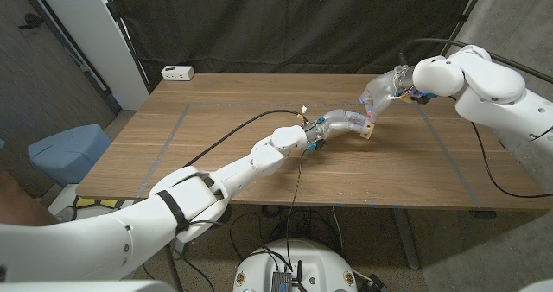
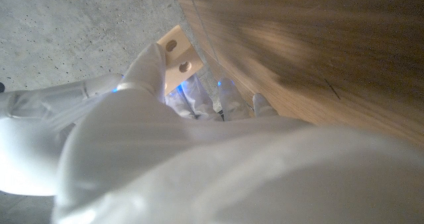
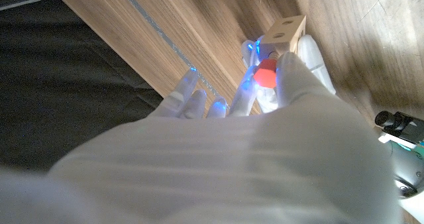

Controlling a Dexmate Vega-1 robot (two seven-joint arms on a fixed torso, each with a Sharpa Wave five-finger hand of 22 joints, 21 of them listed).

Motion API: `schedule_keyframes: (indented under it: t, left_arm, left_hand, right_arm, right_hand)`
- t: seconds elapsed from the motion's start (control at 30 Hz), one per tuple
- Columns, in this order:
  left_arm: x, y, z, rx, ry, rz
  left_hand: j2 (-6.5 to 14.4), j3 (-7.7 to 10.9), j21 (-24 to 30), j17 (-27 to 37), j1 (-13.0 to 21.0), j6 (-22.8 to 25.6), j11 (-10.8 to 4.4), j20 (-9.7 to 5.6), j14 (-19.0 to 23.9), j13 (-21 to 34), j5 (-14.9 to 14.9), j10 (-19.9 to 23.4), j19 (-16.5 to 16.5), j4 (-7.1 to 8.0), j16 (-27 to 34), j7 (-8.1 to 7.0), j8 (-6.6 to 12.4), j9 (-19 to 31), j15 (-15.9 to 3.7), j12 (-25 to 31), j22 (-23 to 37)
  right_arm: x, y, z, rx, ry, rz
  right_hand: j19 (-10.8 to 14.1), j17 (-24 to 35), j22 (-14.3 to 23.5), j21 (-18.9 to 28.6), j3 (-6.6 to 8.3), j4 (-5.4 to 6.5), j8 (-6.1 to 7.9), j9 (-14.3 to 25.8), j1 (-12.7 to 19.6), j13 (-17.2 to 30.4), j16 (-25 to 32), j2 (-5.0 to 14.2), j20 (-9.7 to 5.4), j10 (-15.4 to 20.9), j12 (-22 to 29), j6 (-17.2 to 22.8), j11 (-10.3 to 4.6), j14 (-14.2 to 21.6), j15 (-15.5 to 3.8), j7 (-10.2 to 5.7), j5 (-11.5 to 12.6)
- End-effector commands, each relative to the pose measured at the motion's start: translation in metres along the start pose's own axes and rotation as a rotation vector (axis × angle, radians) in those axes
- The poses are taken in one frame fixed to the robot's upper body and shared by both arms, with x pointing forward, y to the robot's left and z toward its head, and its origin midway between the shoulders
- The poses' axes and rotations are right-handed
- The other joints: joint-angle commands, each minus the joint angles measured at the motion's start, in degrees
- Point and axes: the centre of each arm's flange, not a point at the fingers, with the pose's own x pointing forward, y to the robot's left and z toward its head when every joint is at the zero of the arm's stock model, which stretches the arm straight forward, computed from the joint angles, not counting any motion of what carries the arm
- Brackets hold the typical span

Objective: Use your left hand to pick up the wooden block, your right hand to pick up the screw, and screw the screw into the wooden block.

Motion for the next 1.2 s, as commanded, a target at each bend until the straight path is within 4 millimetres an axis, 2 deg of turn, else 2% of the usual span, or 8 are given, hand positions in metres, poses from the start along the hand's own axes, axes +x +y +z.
schedule_keyframes:
  t: [0.03,0.97,1.2]
  left_arm:
    - [0.0011,0.0000,-0.0007,-0.001,0.004,-0.006]
    - [0.0054,0.0027,-0.0031,-0.007,0.012,-0.012]
    - [0.0059,0.0024,-0.0031,-0.008,0.013,-0.014]
  left_hand:
    - [2.9,2.56,0.4,0.1,-2.7,2.9,-0.03,0.15,0.5,0.1,0.2,0.4,0.2,1.97,-0.2,0.84,0.37,0.9,-3.40,0.2,0.3]
    - [3.2,2.98,0.4,0.1,-2.8,2.7,0.33,0.13,0.5,0.1,0.3,0.0,0.2,1.88,-0.2,0.99,0.19,0.9,-3.28,0.1,0.3]
    - [3.2,3.01,0.4,0.1,-2.8,2.9,0.19,0.16,0.6,0.1,0.3,0.0,0.2,1.83,-0.2,1.00,0.21,0.9,-3.29,0.1,0.3]
  right_arm:
    - [-0.0011,0.0025,-0.0024,0.000,0.027,-0.005]
    - [0.0039,0.0051,-0.0028,0.001,0.041,-0.017]
    - [0.0059,0.0073,-0.0019,0.007,0.044,-0.020]
  right_hand:
    - [0.6,0.2,0.1,0.4,-0.53,0.40,0.11,-0.3,-1.3,0.1,0.5,-0.11,-4.82,1.0,0.5,0.5,0.05,0.9,-7.15,0.49,-0.1]
    - [2.2,0.2,0.2,0.3,-4.45,3.01,0.59,-2.9,-8.3,0.0,0.9,0.47,-4.61,4.1,0.7,5.4,-0.11,2.6,-7.41,1.82,0.9]
    - [2.6,0.1,0.2,0.3,-6.15,4.41,0.21,-4.0,-11.7,0.0,0.9,0.33,-4.60,5.1,0.7,6.9,0.20,3.3,-7.49,2.53,1.4]
